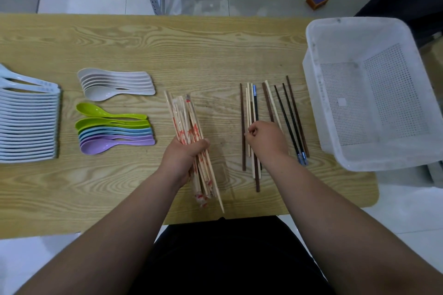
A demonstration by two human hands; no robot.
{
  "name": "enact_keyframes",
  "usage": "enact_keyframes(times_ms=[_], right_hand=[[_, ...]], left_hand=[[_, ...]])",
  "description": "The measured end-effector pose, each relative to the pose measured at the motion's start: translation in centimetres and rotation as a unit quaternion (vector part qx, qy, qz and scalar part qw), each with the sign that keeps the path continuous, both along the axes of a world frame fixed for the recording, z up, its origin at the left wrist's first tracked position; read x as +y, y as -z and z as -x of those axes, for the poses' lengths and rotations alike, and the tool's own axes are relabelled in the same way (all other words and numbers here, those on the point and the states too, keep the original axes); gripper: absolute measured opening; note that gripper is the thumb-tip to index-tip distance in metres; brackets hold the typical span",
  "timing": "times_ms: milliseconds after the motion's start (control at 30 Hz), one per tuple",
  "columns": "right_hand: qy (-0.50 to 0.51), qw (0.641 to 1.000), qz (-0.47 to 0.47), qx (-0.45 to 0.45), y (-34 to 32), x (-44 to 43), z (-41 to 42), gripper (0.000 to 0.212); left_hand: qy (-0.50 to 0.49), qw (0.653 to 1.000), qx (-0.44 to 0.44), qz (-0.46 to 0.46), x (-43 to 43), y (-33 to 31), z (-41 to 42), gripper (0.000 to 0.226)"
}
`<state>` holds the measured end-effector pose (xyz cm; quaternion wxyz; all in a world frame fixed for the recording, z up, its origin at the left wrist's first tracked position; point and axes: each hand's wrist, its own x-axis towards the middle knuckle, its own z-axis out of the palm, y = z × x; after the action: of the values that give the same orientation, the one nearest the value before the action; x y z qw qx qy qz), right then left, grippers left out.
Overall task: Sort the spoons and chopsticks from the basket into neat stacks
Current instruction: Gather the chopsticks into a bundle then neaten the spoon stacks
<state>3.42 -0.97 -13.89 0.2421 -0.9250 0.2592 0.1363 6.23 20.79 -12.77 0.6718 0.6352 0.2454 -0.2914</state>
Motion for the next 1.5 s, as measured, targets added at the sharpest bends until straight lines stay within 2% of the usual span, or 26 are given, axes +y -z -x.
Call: enact_keyframes(times_ms=[67, 167, 367, 567, 600, 667, 733, 800, 833, 967, 1100, 1233, 1300, 1333, 1400, 1500], right_hand=[[-0.025, 0.998, 0.044, 0.047, -0.2, 0.2, -0.8, 0.018], [-0.008, 0.990, 0.075, 0.117, -0.3, 0.1, -1.9, 0.022], [-0.016, 0.981, 0.112, 0.160, 0.1, 1.0, -2.3, 0.018], [0.057, 0.971, 0.064, 0.223, -1.6, 1.5, -3.0, 0.020], [0.054, 0.975, 0.060, 0.205, -2.5, 1.6, -2.9, 0.022], [0.032, 0.993, 0.019, 0.114, -4.3, 2.3, -2.2, 0.022], [0.014, 0.994, -0.109, 0.025, -6.6, 4.0, -0.9, 0.012], [-0.008, 0.973, -0.232, 0.017, -8.0, 6.5, 0.2, 0.007], [-0.020, 0.965, -0.262, 0.022, -8.2, 7.6, 0.7, 0.006], [-0.034, 0.971, -0.236, -0.011, -7.5, 9.4, 1.8, 0.010], [-0.089, 0.977, -0.196, -0.011, -7.0, 9.7, 2.0, 0.013], [-0.080, 0.971, -0.226, -0.012, -6.3, 9.6, 2.4, 0.010], [-0.035, 0.965, -0.255, -0.044, -6.8, 8.9, 2.0, 0.020], [0.007, 0.955, -0.286, -0.080, -7.5, 8.6, 1.6, 0.026], [0.054, 0.909, -0.369, -0.184, -9.6, 8.3, 0.1, 0.036], [-0.024, 0.858, -0.395, -0.326, -12.7, 8.6, -2.4, 0.066]], left_hand=[[0.001, 1.000, 0.003, -0.001, 0.0, 0.1, -0.1, 0.020], [0.001, 1.000, 0.007, 0.004, 0.0, 0.1, -0.1, 0.020], [0.004, 1.000, 0.002, 0.005, 0.3, 0.0, 0.0, 0.020], [0.003, 1.000, 0.003, 0.009, 0.7, -0.4, -0.1, 0.017], [0.001, 1.000, 0.001, 0.011, 0.8, -0.4, -0.2, 0.018], [-0.002, 1.000, -0.003, 0.013, 0.9, -0.7, -0.5, 0.019], [-0.003, 1.000, -0.012, 0.016, 0.9, -1.0, -0.8, 0.013], [-0.003, 1.000, -0.021, 0.022, 0.8, -1.4, -1.0, 0.013], [-0.003, 0.999, -0.028, 0.027, 0.8, -1.7, -1.1, 0.015], [-0.007, 0.997, -0.049, 0.065, 1.3, -2.2, -0.9, 0.017], [0.026, 0.995, -0.078, 0.064, 2.0, -2.0, -0.8, 0.021], [0.073, 0.989, -0.120, -0.043, 1.8, -2.8, -1.0, 0.033], [0.087, 0.976, -0.167, -0.113, 1.5, -3.6, -1.5, 0.031], [0.093, 0.966, -0.196, -0.143, 1.3, -4.1, -1.7, 0.032], [0.109, 0.945, -0.262, -0.163, 0.7, -5.1, -2.3, 0.035], [0.148, 0.919, -0.328, -0.158, -0.5, -5.8, -3.2, 0.031]])
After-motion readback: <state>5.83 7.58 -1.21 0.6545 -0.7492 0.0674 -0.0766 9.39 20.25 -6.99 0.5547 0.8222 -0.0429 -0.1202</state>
